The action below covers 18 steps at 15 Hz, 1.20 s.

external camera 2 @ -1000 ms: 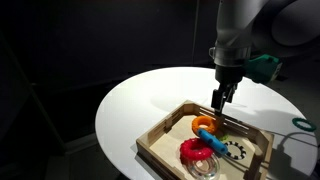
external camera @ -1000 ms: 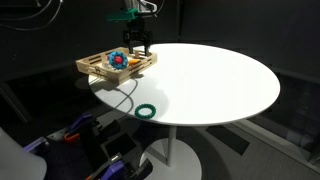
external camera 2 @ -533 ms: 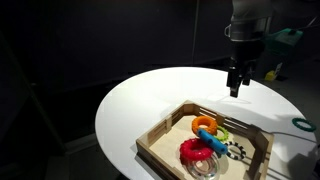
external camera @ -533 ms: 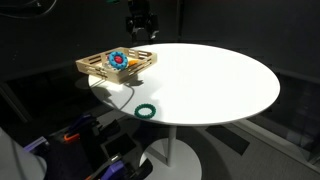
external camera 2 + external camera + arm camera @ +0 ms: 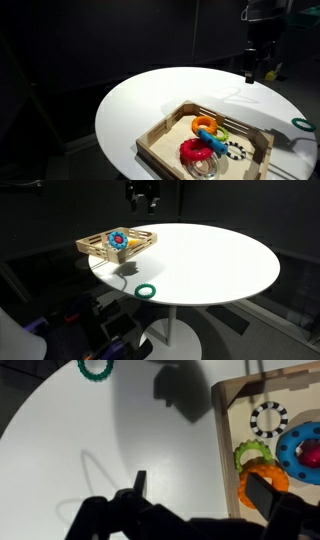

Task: Move the orange ring from the table to the tray

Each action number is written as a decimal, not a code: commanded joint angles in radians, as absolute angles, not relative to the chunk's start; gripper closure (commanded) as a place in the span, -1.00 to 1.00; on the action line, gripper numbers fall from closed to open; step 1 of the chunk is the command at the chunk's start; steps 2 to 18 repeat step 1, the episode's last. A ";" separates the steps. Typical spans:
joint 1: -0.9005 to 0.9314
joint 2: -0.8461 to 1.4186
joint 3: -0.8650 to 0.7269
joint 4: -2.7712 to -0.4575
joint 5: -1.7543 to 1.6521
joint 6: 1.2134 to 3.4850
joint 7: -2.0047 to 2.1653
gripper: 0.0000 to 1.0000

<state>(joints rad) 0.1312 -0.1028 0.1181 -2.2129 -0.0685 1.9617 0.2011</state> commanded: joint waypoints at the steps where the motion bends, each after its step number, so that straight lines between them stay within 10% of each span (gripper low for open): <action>1: 0.125 -0.106 0.125 -2.214 -0.068 1.959 0.201 -1.00; 18: 0.125 -0.106 0.125 -2.214 -0.068 1.959 0.201 -1.00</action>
